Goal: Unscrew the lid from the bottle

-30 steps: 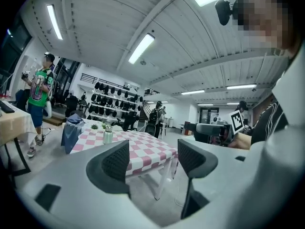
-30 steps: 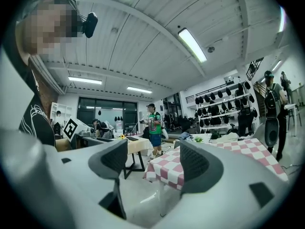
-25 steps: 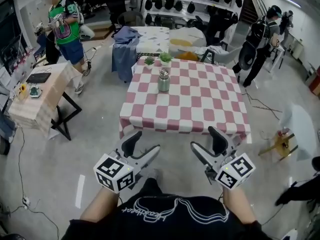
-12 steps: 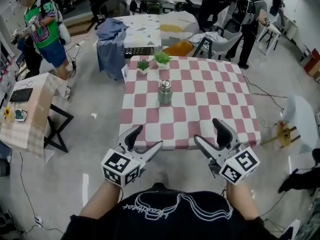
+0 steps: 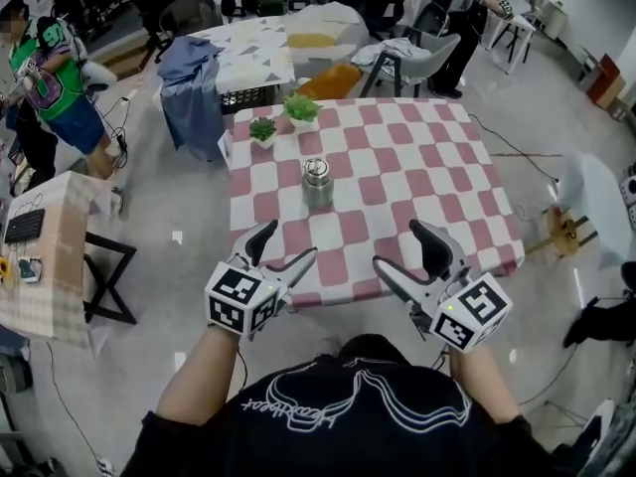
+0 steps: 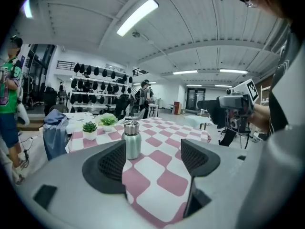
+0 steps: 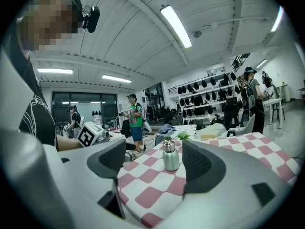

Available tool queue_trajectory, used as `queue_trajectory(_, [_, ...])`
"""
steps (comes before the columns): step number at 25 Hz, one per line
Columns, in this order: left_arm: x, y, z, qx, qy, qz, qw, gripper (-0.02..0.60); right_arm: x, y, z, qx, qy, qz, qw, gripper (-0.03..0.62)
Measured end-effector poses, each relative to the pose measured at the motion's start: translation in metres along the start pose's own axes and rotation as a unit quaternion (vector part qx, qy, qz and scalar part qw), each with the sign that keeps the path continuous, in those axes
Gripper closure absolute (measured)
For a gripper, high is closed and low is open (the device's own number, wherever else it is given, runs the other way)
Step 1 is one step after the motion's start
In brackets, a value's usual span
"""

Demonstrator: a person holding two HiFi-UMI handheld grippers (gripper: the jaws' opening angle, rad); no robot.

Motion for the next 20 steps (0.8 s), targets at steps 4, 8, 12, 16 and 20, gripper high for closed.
queue_trajectory(4, [0.027, 0.004, 0.007, 0.023, 0.018, 0.014, 0.9995, 0.225, 0.003, 0.003, -0.009, 0.009, 0.008, -0.003, 1.000, 0.230])
queue_trajectory(8, [0.051, 0.010, 0.014, 0.041, 0.021, 0.021, 0.9987, 0.216, 0.010, 0.009, -0.018, 0.018, 0.007, 0.003, 1.000, 0.230])
queue_trajectory(12, [0.077, 0.018, 0.024, 0.042, 0.027, 0.031, 0.9983, 0.204, 0.019, 0.013, -0.030, 0.026, 0.005, 0.010, 1.000, 0.232])
queue_trajectory(16, [0.104, 0.025, 0.041, 0.040, 0.013, 0.040, 0.9983, 0.203, 0.033, 0.012, -0.047, 0.031, -0.003, 0.015, 0.999, 0.235])
queue_trajectory(20, [0.126, 0.032, 0.046, 0.043, 0.018, 0.044, 0.9979, 0.204, 0.053, 0.017, -0.067, 0.029, -0.015, 0.033, 0.999, 0.237])
Point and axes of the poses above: the fingertips, and each gripper's own axes: x forward along the fingers, z to its left, y out of its underside, the point moved 3 cm from there along -x, backward along the fingers, and after that the axes turned 9 degrees about -y, right-handed, at the moved point
